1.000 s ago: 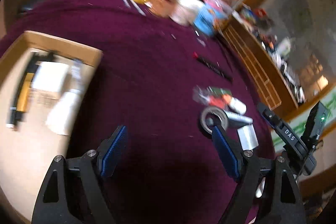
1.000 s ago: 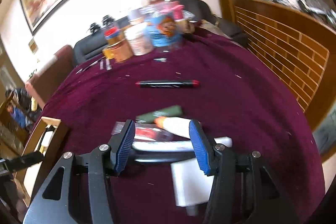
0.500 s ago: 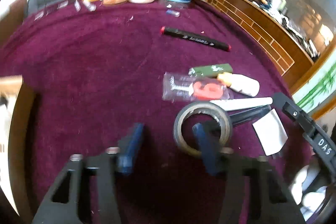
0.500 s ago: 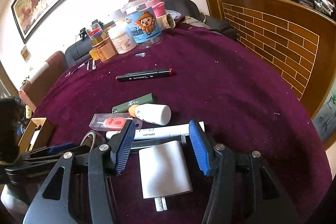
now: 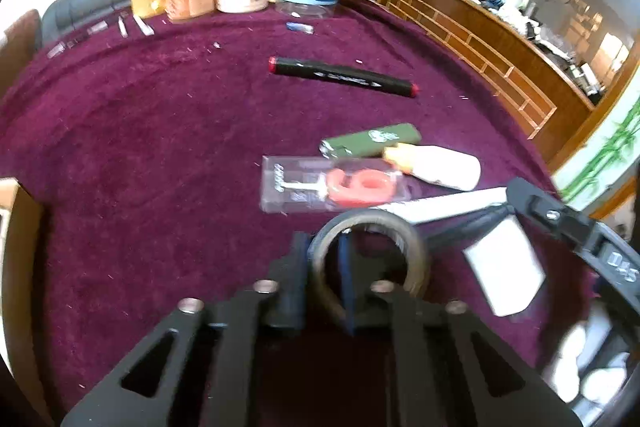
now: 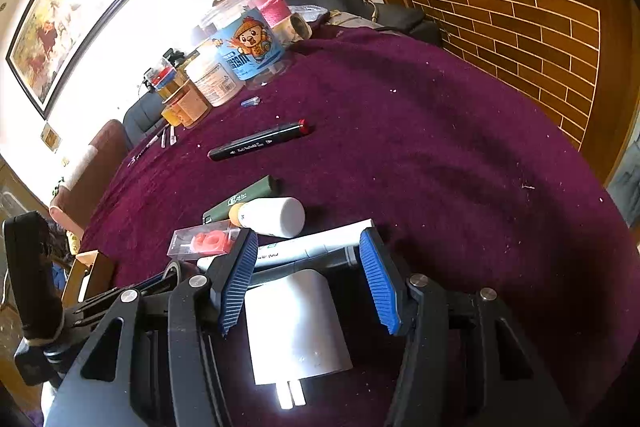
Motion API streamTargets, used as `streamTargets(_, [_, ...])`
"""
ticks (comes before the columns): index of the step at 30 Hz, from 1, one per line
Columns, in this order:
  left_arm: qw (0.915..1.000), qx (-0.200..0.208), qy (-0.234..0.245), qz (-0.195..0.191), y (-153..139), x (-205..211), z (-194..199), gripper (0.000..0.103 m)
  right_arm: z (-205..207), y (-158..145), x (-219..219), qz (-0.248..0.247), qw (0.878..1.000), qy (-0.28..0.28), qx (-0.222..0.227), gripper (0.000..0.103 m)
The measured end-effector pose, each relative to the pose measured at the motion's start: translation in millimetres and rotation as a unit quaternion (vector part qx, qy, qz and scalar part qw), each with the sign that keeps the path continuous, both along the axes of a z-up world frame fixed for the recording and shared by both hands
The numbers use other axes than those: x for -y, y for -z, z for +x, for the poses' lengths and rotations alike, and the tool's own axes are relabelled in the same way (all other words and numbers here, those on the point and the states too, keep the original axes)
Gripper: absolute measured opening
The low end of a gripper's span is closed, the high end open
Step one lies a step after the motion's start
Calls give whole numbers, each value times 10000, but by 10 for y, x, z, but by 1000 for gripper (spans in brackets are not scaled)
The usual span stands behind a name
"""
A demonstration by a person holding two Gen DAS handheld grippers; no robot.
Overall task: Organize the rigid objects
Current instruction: 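Grasp black tape roll with left tool while right tool grasps white charger, then carry tape roll and charger into the tray and open both tools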
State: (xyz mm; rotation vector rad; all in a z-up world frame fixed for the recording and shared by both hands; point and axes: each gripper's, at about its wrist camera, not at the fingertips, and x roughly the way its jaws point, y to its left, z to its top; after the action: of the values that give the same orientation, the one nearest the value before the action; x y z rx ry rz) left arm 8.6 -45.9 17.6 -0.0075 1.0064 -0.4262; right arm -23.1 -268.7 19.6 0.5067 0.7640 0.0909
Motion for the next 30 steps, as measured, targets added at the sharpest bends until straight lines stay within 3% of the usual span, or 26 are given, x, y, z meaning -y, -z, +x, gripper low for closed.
streamTargets(6, [9983,221,-218,-494,-290,-337,-291,6,2,10,8,104,9999,-93,-42,52])
streamTargets(9, [9963,319,-293,-739,-466,-602,-490,6,-16,-5,-82,43,9985,-498,-232,52])
streamTargets(11, [9952,391,-365,-816,-565,-832,-635,6,-70,-39,-187,-212,9970,-678,-323,52])
streamTargets(13, [9944,450,-445,-845,-608,-1013,-727,6,-121,-76,-367,-779,9925,-835,-433,57])
streamTargets(16, [9924,443,-677,-931,-615,-1334,-828,7,-129,-70,-603,-1633,9804,-922,-610,58])
streamTargets(18, [9907,448,-838,-976,-614,-1531,-887,7,-88,-28,-680,-1929,9731,-947,-825,58])
streamTargets(19, [9893,455,-955,-1003,-615,-1672,-927,7,-72,1,-688,-1971,9713,-948,-930,58])
streamTargets(20, [9881,471,-1060,-1011,-622,-1795,-966,7,-68,15,-679,-2023,9701,-893,-1003,45])
streamTargets(26, [9786,686,-1873,-502,-647,-2641,-1134,7,-294,-121,-648,-1341,9811,-1098,-858,44])
streamTargets(30, [9667,391,-2524,-131,-505,-3252,-1042,7,-411,-340,-933,-819,9829,-1533,-611,44])
